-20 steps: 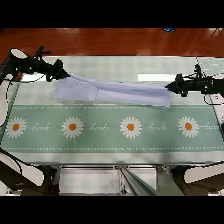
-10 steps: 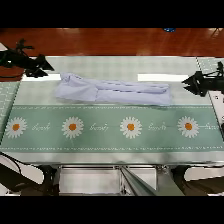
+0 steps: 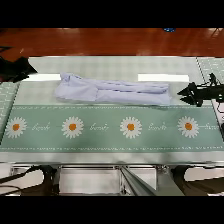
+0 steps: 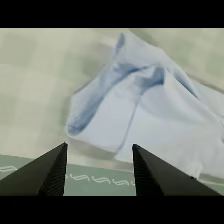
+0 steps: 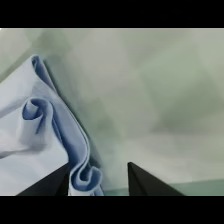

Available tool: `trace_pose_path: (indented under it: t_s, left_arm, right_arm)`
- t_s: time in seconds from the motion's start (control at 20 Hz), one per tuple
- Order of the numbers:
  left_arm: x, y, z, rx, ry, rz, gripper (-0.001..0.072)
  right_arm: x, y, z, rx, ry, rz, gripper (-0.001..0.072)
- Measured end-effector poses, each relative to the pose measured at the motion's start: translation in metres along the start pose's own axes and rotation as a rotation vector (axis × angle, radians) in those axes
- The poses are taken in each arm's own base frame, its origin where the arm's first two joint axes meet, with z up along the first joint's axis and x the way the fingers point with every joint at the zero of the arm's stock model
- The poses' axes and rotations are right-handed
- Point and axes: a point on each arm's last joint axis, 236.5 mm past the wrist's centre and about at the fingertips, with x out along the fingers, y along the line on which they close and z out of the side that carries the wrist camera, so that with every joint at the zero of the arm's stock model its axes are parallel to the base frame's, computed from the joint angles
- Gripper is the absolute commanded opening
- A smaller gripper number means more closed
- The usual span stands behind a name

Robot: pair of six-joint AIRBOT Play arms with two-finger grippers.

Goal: Fold the shirts.

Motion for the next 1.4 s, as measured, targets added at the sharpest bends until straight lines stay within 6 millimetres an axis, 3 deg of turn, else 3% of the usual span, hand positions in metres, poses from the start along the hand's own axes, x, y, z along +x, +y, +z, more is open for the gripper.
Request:
trace_pose_path:
  t_s: [0.25,0.3,0.35,0.4,0.5,0.55,0.7,0.85,1.1,1.3,1.4]
  left_arm:
    - [0.008,-0.047,-0.056,0.093,-0.006,-0.072,0.0508]
    - [0.01,-0.055,-0.062,0.11,-0.001,-0.085,0.0507]
    - [0.014,-0.063,-0.067,0.126,0.003,-0.096,0.0506]
    - [0.019,-0.071,-0.074,0.144,0.015,-0.105,0.049]
    - [0.027,-0.084,-0.085,0.174,0.036,-0.125,0.0031]
    - [0.032,-0.09,-0.091,0.19,0.052,-0.132,0.0023]
    - [0.043,-0.112,-0.107,0.214,0.089,-0.173,0.0023]
    - [0.055,-0.15,-0.125,0.251,0.119,-0.241,0.0023]
    - [0.084,-0.239,-0.177,0.404,0.226,-0.345,0.0023]
    - [0.114,-0.314,-0.226,0.487,0.324,-0.415,0.0023]
    - [0.127,-0.345,-0.266,0.515,0.41,-0.453,0.0023]
  right_arm:
    - [0.045,0.035,-0.018,-0.021,0.079,0.059,0.0405]
    - [0.053,0.042,-0.025,-0.035,0.098,0.063,0.0328]
    - [0.061,0.048,-0.03,-0.049,0.109,0.061,0.0139]
    - [0.067,0.05,-0.034,-0.065,0.121,0.054,0.0021]
    - [0.069,0.059,-0.039,-0.102,0.122,0.054,0.0019]
    - [0.064,0.066,-0.04,-0.128,0.118,0.058,0.0019]
    - [0.031,0.079,-0.047,-0.237,0.105,0.039,0.0019]
    - [-0.018,0.085,-0.069,-0.364,0.077,-0.027,0.0019]
    - [-0.098,0.104,-0.128,-0.493,-0.064,-0.041,0.0019]
    - [-0.139,0.121,-0.175,-0.528,-0.165,0.016,0.0019]
    - [-0.153,0.128,-0.192,-0.541,-0.197,0.046,0.0019]
